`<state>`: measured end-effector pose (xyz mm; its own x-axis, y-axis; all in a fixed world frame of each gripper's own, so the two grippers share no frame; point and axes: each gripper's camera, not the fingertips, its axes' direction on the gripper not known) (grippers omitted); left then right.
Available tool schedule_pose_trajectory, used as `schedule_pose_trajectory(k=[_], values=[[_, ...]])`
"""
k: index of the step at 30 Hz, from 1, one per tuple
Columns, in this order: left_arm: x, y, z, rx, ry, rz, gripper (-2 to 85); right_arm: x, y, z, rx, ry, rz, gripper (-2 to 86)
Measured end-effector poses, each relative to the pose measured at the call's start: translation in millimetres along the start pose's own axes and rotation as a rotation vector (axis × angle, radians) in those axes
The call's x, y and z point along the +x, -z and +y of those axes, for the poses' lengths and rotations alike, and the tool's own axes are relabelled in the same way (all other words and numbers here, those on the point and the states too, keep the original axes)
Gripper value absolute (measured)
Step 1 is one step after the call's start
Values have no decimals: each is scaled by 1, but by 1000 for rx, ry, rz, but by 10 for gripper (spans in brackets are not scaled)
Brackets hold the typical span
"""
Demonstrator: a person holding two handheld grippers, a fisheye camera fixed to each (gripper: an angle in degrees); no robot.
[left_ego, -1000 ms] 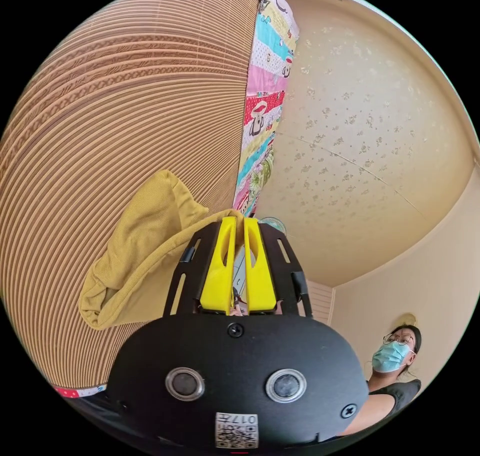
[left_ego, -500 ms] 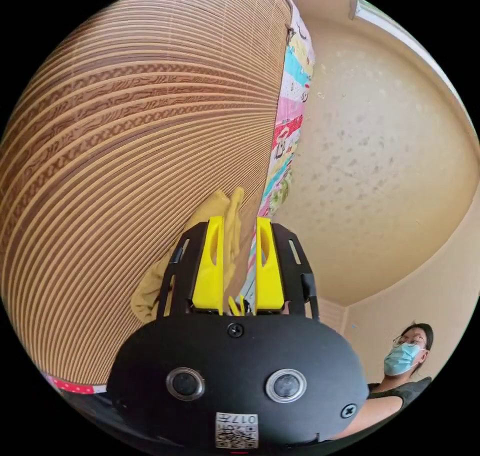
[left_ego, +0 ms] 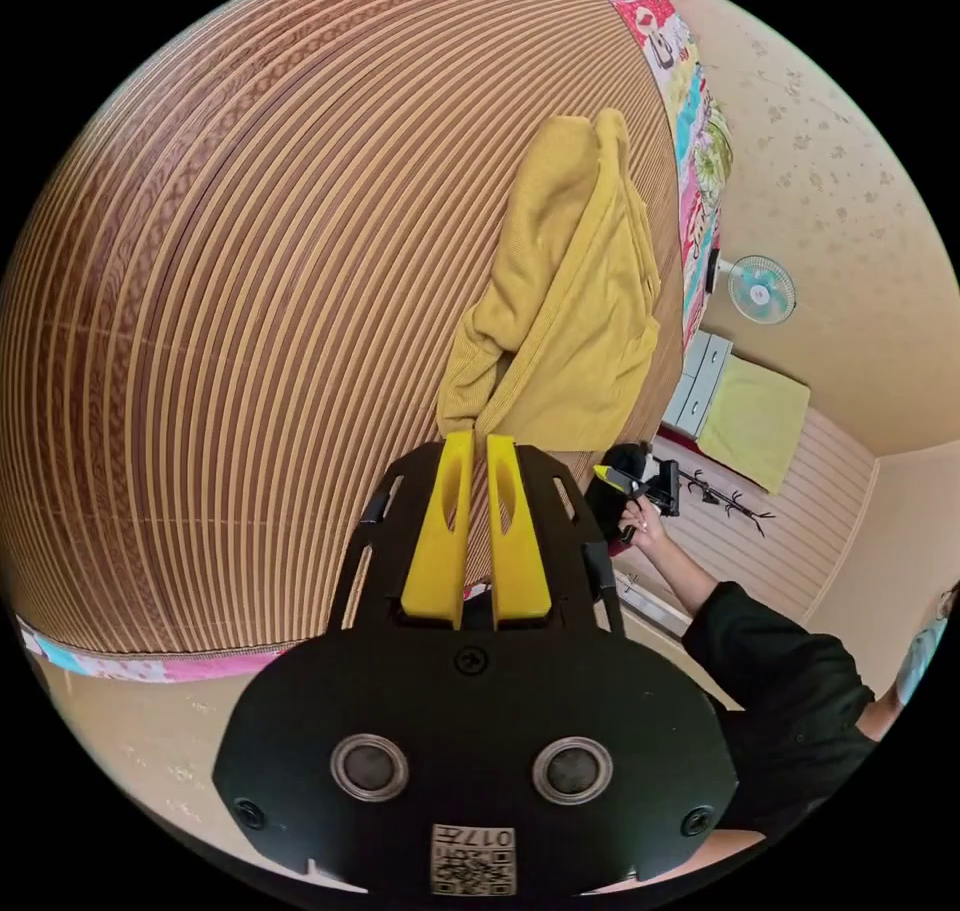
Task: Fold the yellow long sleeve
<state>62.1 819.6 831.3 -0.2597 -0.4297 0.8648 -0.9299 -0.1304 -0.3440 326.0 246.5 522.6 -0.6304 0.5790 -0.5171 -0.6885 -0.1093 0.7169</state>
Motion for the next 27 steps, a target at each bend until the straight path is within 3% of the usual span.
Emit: schedule_pose_trajectory(k=[3,6,8,10,17,19,27], values=[[-7,6,3,15,-2,85,37,12,8,13,11,-86,10,8],[-24,15,16,134,45,139,89,-13,11,14,27,-23,-39,13],[-43,6,19,133,99,208,159,-37,8,11,17,32,-50,18],[-49,0,20,139,89,207,175,-78,-1,1,-33,129,-43,22],[-66,-28,22,161,63,234,98,-219,-33,-34,-156,462,-66,42],[-75,-34,24,173,73,276,82,-269,-54,-52,-213,459,86,61],[-64,-37,53,242,-63,386,50,-438,-124,-77,-236,528,306,172]])
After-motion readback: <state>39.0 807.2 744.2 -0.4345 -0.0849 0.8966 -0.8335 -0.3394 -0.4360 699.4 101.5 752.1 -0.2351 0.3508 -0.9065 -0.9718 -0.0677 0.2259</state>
